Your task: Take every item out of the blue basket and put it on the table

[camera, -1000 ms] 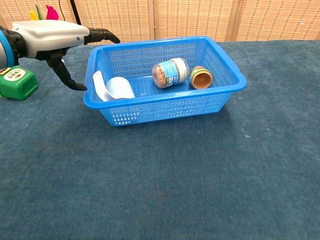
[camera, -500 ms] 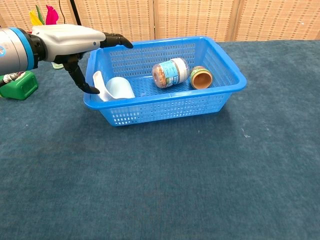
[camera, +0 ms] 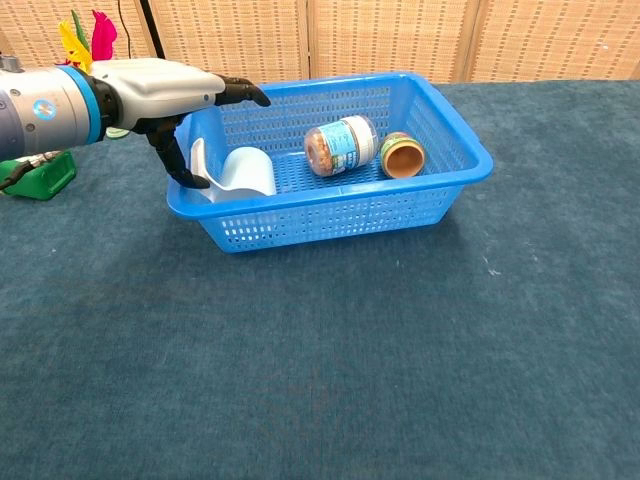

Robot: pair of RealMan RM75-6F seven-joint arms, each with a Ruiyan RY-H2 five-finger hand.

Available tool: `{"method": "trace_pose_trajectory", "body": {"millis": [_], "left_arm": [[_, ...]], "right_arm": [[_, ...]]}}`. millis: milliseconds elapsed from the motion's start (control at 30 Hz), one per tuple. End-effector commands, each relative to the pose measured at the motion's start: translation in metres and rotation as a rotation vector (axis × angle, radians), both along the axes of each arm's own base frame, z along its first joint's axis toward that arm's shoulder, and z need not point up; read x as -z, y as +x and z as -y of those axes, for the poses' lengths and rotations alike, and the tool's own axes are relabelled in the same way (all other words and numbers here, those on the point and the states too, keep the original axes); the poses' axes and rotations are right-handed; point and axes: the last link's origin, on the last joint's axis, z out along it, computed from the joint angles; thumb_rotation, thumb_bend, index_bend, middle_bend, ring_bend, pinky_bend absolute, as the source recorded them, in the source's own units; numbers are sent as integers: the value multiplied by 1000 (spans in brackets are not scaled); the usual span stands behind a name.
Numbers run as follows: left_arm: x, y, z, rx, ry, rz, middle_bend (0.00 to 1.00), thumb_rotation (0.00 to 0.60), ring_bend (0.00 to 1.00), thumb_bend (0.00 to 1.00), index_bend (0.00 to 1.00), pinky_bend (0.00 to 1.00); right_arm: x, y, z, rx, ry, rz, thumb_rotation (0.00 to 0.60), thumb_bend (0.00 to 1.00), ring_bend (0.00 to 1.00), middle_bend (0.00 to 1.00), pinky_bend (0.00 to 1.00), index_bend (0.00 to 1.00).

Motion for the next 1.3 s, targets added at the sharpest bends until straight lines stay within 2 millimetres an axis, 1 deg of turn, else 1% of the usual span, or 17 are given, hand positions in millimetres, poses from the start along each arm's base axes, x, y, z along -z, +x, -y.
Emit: {"method": "trace_pose_trajectory", "body": {"millis": [33, 133, 167, 233, 267, 300, 367, 400, 467, 500, 567, 600, 667, 733, 800, 1033, 1300], "left_arm": [[3, 3, -4, 7, 7, -15, 0, 600, 0, 190, 0, 15], [9, 6, -7, 13, 7, -47, 0, 600, 0, 190, 0, 16], [10, 7, -7, 13, 5, -51, 0, 600, 0, 191, 0, 36], [13, 9, -6, 16, -3, -57, 0, 600, 0, 196, 55, 135], [13, 10, -5, 21, -3, -62, 0, 600, 8, 201, 121, 222], [13, 10, -4, 24, -2, -68, 6, 600, 30, 206, 183, 277], [13, 9, -3, 25, -1, -85, 93, 600, 152, 235, 363, 392], [13, 8, -3, 22, -1, -93, 140, 600, 198, 248, 418, 416], [13, 5, -3, 17, -5, -124, 291, 600, 315, 299, 563, 484], [13, 5, -3, 15, -4, -135, 337, 600, 353, 323, 605, 508], [13, 5, -2, 15, 1, -146, 458, 600, 458, 428, 716, 581], [13, 5, -2, 15, 4, -150, 489, 600, 486, 468, 748, 605], [12, 6, -2, 16, 13, -155, 560, 600, 550, 592, 828, 664], [12, 8, -2, 16, 22, -153, 587, 600, 574, 681, 861, 688], [11, 10, -3, 21, 32, -150, 594, 600, 581, 726, 870, 695], [1, 20, -3, 49, 73, -110, 594, 600, 583, 733, 871, 695], [-17, 29, -1, 77, 119, -73, 594, 600, 584, 732, 871, 695]], "right_arm": [[0, 0, 0, 1, 2, -1, 600, 0, 0, 0, 0, 0], [1, -1, 1, 4, 5, -2, 600, 0, 0, 0, 0, 0], [1, -1, 1, 4, 5, -2, 600, 0, 0, 0, 0, 0], [0, -1, 1, 6, 5, 0, 600, 0, 0, 0, 0, 0], [0, -1, 1, 7, 4, 1, 600, 0, 0, 0, 0, 0], [0, -1, 1, 8, 4, 2, 600, 0, 0, 0, 0, 0], [0, -1, 1, 8, 6, 3, 600, 0, 0, 0, 0, 0], [0, -1, 1, 9, 7, 4, 600, 0, 0, 0, 0, 0], [0, -1, 1, 7, 10, 6, 600, 0, 0, 0, 0, 0], [0, -1, 1, 7, 10, 7, 600, 0, 0, 0, 0, 0], [0, -1, 1, 6, 9, 8, 600, 0, 0, 0, 0, 0], [0, -1, 1, 6, 9, 8, 600, 0, 0, 0, 0, 0], [0, -1, 1, 6, 11, 8, 600, 0, 0, 0, 0, 0], [0, -1, 1, 6, 13, 9, 600, 0, 0, 0, 0, 0], [0, -1, 1, 6, 13, 9, 600, 0, 0, 0, 0, 0], [0, -1, 1, 6, 10, 13, 600, 0, 0, 0, 0, 0], [-2, 0, 0, 2, 5, 18, 600, 0, 0, 0, 0, 0]]}}
